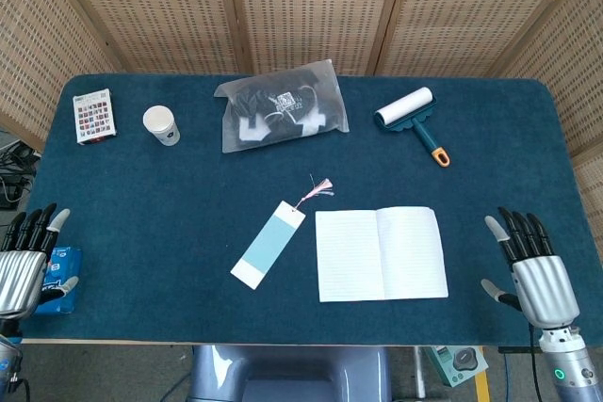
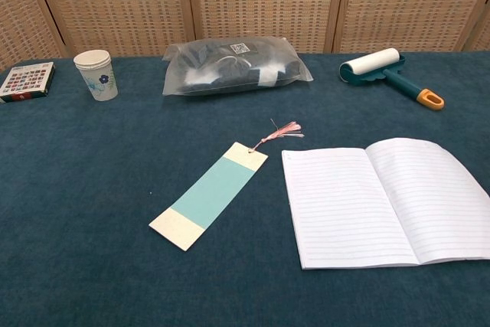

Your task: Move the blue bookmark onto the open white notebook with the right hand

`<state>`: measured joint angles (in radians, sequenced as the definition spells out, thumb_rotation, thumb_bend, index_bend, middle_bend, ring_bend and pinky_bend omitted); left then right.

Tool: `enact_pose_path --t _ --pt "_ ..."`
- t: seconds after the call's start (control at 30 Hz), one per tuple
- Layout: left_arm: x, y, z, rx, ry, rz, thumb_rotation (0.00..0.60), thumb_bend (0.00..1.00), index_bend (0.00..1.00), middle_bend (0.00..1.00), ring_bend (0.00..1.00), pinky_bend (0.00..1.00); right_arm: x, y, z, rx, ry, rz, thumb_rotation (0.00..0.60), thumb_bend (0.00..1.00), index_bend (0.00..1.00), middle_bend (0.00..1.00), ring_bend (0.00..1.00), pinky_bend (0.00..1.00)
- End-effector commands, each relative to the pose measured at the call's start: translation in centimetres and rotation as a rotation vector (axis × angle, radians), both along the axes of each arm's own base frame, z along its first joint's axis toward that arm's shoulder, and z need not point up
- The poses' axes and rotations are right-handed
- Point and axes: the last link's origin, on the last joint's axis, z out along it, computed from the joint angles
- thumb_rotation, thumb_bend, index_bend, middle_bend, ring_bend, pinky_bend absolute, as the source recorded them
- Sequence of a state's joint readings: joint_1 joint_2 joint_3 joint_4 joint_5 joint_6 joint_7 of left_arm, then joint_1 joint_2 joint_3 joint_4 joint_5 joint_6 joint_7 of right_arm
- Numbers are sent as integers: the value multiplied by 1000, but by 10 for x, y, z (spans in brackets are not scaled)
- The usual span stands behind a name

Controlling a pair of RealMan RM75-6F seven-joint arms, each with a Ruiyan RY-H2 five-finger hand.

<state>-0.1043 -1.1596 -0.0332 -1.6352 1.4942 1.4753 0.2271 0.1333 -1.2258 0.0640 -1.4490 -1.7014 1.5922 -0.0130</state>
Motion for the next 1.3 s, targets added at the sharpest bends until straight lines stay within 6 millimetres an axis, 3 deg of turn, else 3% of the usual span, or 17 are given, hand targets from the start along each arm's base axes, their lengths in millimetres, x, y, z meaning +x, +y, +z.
enact_pose_path --t 0.03,0.2,0.37,0.67,0.97,1.3 --pt "-2 3 -1 -2 2 11 600 47 0 0 0 0 11 -20 -1 14 23 65 600 152 134 0 0 26" --pt "-4 8 -1 4 6 24 600 47 0 0 0 0 39 -56 -1 52 43 163 600 157 238 0 0 83" --pt "-5 9 1 16 1 25 600 46 0 0 0 0 66 -86 -11 120 65 224 600 161 272 0 0 96" --pt "-10 14 -2 -2 -3 50 600 47 0 0 0 0 124 -132 -54 294 97 312 600 167 298 0 0 102" --pt "-20 21 -2 -10 -22 89 600 47 0 0 0 0 177 -151 -115 454 152 394 600 168 318 0 0 103" --pt "-29 25 -1 -17 -42 117 600 47 0 0 0 0 211 -154 -174 582 244 485 600 168 367 0 0 103"
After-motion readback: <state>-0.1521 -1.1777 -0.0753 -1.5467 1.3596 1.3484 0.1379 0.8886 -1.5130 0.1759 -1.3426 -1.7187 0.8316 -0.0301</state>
